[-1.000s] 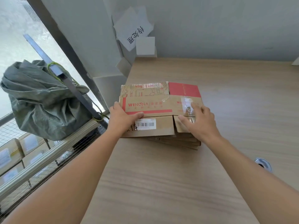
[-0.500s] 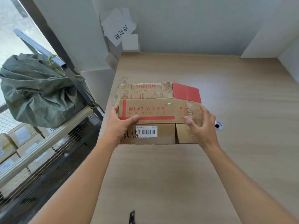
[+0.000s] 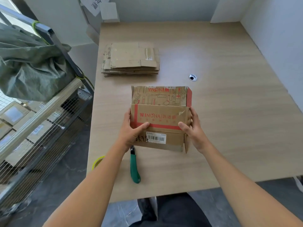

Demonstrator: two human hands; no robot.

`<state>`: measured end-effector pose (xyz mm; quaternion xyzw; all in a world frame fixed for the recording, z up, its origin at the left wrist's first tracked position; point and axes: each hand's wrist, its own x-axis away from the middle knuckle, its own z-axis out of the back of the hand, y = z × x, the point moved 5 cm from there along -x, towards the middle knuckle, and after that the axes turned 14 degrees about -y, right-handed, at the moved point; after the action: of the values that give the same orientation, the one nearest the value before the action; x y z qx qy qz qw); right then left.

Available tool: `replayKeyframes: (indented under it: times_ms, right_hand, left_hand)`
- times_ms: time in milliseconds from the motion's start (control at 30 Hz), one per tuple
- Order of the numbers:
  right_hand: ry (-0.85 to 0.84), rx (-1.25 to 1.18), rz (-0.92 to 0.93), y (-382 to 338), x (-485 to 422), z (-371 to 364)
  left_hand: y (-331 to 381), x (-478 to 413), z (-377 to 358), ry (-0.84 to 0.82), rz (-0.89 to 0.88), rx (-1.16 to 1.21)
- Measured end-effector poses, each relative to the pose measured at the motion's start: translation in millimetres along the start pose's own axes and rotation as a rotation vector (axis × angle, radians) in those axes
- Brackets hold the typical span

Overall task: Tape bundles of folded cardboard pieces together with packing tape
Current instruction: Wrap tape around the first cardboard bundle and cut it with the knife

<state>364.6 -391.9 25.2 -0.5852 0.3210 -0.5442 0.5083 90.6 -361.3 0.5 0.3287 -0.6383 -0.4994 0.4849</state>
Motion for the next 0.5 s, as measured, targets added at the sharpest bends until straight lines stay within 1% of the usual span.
replayKeyframes:
  times_ms: [67,133,233,333,400,467,500]
  right_hand:
    - [-0.016,-0.049,0.049,-4,11,-2]
    - [-0.008,-0.042,0.103,-10,17,0]
    - [0.012,-0.028,0.149,-19,25,16]
    - [0.022,-0.026,0.197,-25,27,33]
    - [0.038,-0.033,0.213,-26,30,41]
    - [0.036,-0.013,0.212,-22,34,48]
    - [0.018,-0.004,0.202,-19,37,51]
  left_hand:
    - [5,9,-12,-0.019,-0.055,0.008]
    - [9,13,-21,-0.026,-0.097,0.03]
    - [22,11,-31,-0.016,-0.116,0.073]
    - [37,4,-40,0.011,-0.061,0.154]
    - [40,2,-45,0.044,-0.02,0.257]
    - [40,4,-49,0.091,0.047,0.35]
    - [39,5,-51,0.093,0.094,0.351]
